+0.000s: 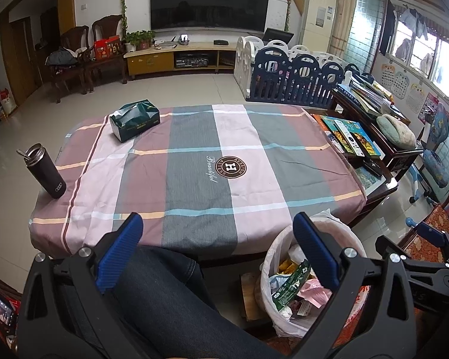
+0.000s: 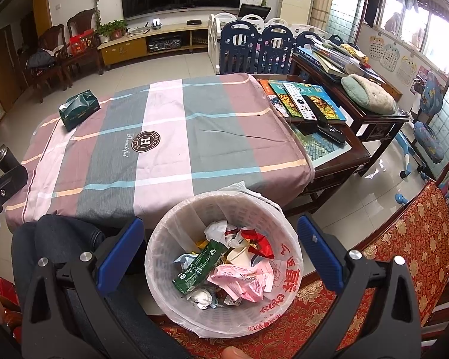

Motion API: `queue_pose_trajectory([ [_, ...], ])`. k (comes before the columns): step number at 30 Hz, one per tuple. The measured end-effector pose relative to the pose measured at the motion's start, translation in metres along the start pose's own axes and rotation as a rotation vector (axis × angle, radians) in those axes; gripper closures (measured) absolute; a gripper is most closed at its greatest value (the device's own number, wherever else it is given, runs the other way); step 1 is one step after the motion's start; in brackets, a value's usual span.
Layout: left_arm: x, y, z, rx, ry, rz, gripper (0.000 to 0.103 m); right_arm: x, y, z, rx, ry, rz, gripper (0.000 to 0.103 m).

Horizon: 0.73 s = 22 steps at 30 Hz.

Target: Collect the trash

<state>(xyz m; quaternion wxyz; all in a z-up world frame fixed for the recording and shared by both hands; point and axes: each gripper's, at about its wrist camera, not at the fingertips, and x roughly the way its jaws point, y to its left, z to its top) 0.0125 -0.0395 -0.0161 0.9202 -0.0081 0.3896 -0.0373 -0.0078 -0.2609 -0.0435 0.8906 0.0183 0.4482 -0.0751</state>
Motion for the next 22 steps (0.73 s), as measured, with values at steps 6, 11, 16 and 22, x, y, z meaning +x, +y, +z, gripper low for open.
queue_pose_trajectory([
  [6,0.003,0.001,-0.001,-0.003,0.010,0.001,0.003,0.001,0.000,-0.001,-0.001,0.004,0.000,0.003],
  [11,0.003,0.005,-0.001,-0.014,0.007,0.003,0.003,0.005,0.001,-0.001,-0.001,0.011,-0.003,0.003],
  [16,0.007,0.007,-0.001,-0.019,0.019,0.011,0.003,0.006,0.001,-0.001,-0.001,0.014,-0.004,0.003],
  [22,0.025,0.023,-0.002,-0.042,0.026,0.067,0.003,-0.017,0.001,0.003,0.010,-0.107,0.066,0.003],
])
